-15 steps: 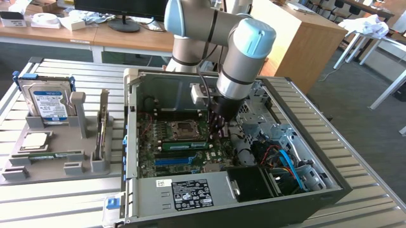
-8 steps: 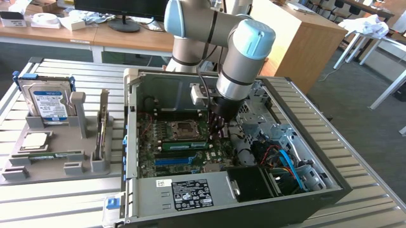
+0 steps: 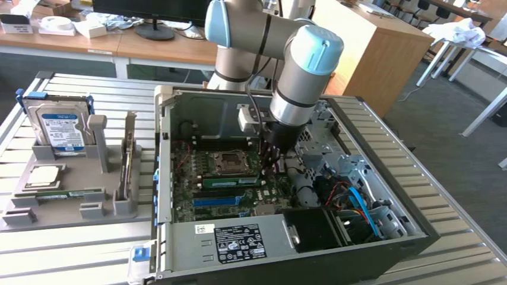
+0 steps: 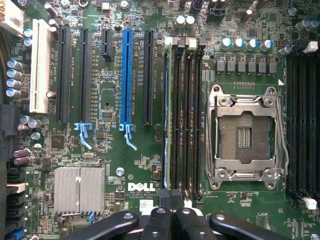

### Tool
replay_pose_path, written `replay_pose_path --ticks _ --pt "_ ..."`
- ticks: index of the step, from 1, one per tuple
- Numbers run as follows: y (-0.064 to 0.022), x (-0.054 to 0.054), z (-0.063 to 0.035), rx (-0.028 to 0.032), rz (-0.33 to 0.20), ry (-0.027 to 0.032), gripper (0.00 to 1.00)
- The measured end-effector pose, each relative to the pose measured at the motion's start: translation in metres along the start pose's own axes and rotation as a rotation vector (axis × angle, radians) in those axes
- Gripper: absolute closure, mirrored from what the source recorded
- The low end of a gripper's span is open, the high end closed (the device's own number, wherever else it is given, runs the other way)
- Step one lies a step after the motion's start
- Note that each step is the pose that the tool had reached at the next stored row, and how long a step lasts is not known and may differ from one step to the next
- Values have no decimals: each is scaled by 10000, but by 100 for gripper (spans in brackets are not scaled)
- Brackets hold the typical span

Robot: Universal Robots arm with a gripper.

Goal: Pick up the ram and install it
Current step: 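Press down the ram until it locks into place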

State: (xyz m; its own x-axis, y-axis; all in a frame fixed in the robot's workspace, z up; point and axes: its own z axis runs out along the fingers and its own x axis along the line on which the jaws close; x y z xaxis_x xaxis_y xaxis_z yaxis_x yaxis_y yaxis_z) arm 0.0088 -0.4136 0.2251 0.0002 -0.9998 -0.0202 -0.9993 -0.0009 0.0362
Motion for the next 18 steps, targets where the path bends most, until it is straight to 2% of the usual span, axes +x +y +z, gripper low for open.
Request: replay_pose_path --ticks 18 --pt "-1 0 14 0 0 -1 90"
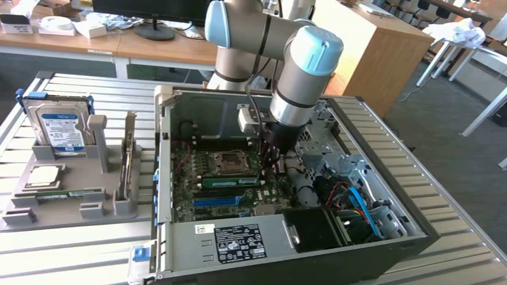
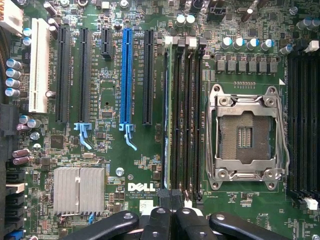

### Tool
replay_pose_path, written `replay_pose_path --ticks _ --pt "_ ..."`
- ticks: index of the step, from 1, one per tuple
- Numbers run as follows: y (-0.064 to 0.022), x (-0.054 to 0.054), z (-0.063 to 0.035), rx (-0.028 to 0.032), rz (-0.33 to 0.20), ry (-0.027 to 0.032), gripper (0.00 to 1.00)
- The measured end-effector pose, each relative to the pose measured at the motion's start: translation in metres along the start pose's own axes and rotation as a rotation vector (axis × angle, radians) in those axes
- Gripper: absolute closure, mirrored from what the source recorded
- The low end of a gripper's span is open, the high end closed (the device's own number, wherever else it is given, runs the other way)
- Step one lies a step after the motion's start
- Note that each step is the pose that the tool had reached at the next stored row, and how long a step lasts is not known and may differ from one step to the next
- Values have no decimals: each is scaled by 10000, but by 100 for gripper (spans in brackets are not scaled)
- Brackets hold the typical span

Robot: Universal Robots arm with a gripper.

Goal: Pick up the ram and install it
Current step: 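Press down the ram until it locks into place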

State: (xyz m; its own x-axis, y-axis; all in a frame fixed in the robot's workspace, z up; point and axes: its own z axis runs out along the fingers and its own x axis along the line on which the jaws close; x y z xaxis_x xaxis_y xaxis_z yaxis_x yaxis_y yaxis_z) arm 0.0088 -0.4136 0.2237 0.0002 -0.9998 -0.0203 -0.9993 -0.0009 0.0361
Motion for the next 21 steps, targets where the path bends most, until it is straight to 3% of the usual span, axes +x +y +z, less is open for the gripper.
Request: replay_pose_path --ticks 21 --pt "-1 1 13 1 0 -1 90"
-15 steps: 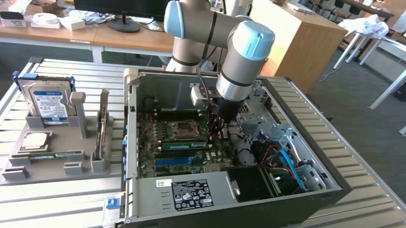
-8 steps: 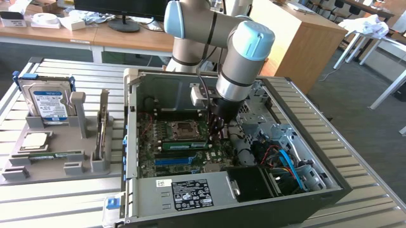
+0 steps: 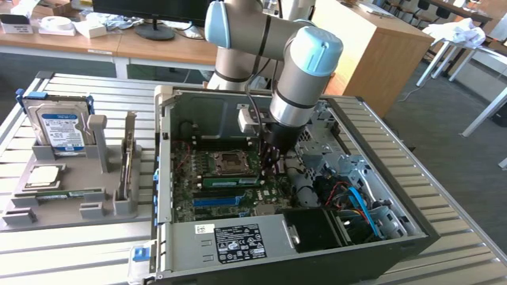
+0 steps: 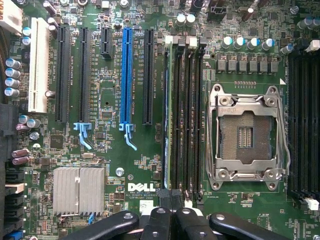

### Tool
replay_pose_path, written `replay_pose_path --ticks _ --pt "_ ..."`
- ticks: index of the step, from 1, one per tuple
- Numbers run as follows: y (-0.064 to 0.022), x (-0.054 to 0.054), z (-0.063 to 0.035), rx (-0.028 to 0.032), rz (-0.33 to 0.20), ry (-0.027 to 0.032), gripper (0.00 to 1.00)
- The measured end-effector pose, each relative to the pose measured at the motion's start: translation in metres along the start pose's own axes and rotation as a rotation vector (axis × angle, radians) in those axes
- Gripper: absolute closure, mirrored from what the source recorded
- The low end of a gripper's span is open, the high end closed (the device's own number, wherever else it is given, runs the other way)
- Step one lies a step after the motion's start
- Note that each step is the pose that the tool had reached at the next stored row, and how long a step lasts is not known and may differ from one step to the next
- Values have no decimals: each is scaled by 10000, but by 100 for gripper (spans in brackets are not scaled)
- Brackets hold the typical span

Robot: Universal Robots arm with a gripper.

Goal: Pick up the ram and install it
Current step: 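Press down the ram until it locks into place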

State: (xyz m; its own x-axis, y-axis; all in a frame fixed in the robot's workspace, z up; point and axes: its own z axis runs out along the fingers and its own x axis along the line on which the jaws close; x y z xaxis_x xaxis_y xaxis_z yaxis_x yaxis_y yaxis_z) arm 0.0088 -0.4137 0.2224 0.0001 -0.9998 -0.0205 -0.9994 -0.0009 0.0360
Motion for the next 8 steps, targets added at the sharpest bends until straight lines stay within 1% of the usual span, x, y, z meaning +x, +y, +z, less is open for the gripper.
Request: replay_pose_path --ticks 8 --pt "0 0 4 -1 -1 1 90"
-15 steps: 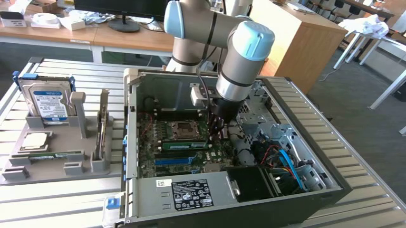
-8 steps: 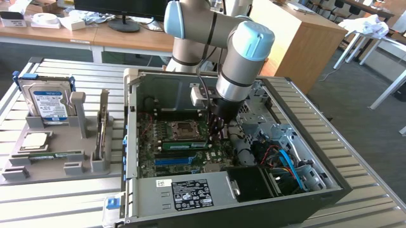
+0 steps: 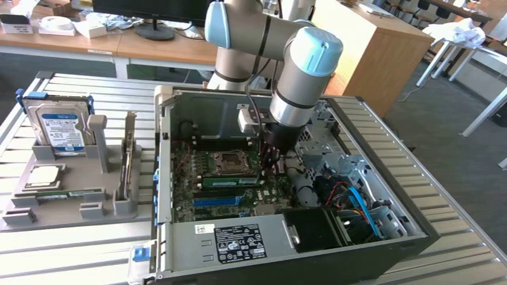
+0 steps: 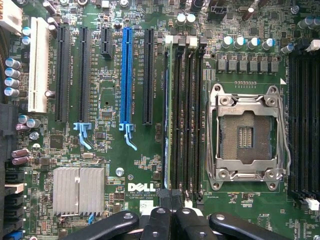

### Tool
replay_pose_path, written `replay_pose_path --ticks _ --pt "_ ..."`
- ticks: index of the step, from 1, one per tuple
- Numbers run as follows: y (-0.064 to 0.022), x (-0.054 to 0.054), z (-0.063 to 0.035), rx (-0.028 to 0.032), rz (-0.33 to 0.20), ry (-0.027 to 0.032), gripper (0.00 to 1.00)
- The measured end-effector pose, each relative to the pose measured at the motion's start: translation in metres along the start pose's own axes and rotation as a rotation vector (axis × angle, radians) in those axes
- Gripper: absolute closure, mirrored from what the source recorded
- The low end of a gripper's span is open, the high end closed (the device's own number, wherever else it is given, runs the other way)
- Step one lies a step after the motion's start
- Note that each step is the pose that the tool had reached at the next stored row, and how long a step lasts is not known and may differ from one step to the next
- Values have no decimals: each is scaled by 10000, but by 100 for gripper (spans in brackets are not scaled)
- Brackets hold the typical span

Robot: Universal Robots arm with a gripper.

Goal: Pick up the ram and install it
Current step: 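Press down the ram until it locks into place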

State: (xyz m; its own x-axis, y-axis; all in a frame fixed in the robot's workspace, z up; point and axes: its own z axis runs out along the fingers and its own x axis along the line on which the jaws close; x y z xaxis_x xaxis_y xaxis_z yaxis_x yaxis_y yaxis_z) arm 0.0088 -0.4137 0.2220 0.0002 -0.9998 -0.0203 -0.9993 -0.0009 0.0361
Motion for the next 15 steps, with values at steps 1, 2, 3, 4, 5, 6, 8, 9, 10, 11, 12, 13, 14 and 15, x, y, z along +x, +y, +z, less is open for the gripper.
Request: replay_pose_path --ticks 1,2,3,4,5,6,8,9,10,11,12,13,14,15 --pt "0 -1 -1 -1 1 -2 90" --pt "0 -1 -5 -3 0 -8 90" --pt "1 -2 -12 -8 2 -12 90" --pt "2 -1 -23 -7 2 -6 90" --pt "2 -1 -36 -9 2 0 90" --pt "2 -1 -49 -9 1 -2 90" --pt "3 -2 -79 -15 1 0 90" --pt "4 -2 -96 -18 1 -1 90" --pt "4 -3 -112 -20 1 -1 90" --pt "5 -3 -131 -21 1 -1 90" --pt "6 -3 -150 -23 1 0 90" --pt "6 -4 -168 -25 1 -1 90" --pt "7 -4 -186 -26 1 -1 90" --pt "8 -4 -204 -28 1 -1 90"
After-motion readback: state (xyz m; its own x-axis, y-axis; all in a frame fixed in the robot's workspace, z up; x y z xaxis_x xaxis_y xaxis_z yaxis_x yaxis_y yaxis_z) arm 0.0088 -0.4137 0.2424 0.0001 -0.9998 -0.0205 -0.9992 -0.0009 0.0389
